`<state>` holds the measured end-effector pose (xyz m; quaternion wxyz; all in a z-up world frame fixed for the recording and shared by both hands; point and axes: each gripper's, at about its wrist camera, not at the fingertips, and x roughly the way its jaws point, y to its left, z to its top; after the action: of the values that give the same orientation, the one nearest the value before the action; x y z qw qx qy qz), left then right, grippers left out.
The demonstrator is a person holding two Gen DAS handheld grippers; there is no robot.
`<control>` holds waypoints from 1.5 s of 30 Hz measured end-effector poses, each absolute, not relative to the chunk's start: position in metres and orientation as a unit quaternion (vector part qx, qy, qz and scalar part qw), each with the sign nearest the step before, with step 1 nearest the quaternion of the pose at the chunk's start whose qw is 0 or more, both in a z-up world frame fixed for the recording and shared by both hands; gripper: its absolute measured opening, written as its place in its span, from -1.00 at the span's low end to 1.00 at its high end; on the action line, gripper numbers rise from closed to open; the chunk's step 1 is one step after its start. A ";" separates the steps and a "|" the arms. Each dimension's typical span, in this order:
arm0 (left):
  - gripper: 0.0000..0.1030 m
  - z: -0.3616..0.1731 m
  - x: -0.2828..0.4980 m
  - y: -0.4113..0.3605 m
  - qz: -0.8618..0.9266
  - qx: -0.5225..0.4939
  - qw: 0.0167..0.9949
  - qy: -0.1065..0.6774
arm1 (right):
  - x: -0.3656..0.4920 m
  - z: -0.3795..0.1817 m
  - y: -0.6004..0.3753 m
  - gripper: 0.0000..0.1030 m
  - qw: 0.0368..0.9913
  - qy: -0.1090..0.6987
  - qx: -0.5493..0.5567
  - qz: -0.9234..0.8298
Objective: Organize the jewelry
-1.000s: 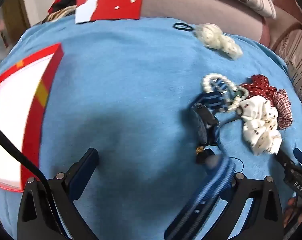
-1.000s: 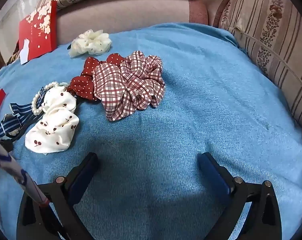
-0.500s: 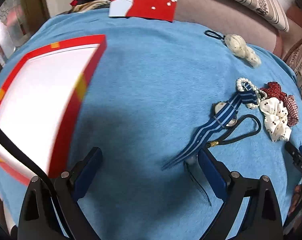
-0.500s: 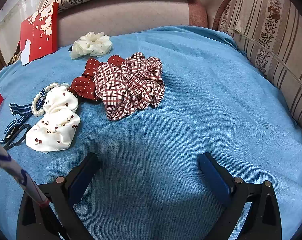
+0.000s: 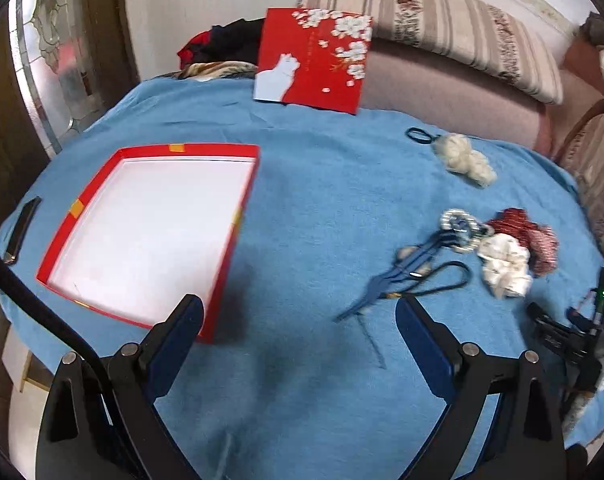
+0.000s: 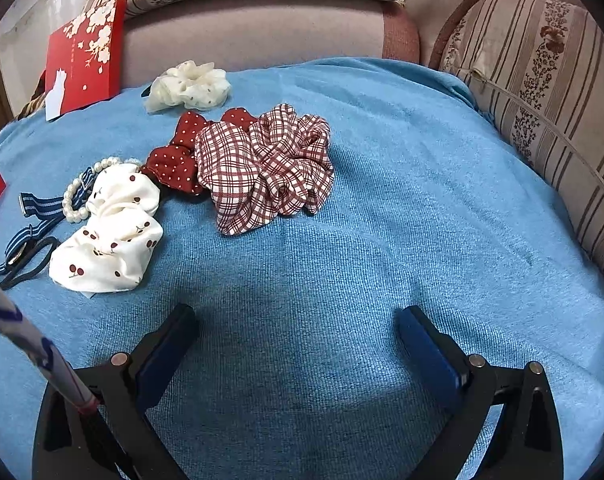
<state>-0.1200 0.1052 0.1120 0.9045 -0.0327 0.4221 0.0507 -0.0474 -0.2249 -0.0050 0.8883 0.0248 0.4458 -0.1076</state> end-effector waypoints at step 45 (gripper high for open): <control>0.88 0.124 -0.163 0.065 -0.010 0.002 0.913 0.408 | -0.144 0.073 -0.212 0.74 0.902 0.416 0.091 -0.073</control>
<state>-0.1629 0.0650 0.1237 0.9130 0.0021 0.4079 -0.0104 -0.1443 -0.2120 0.0734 0.9021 0.0905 0.4155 -0.0728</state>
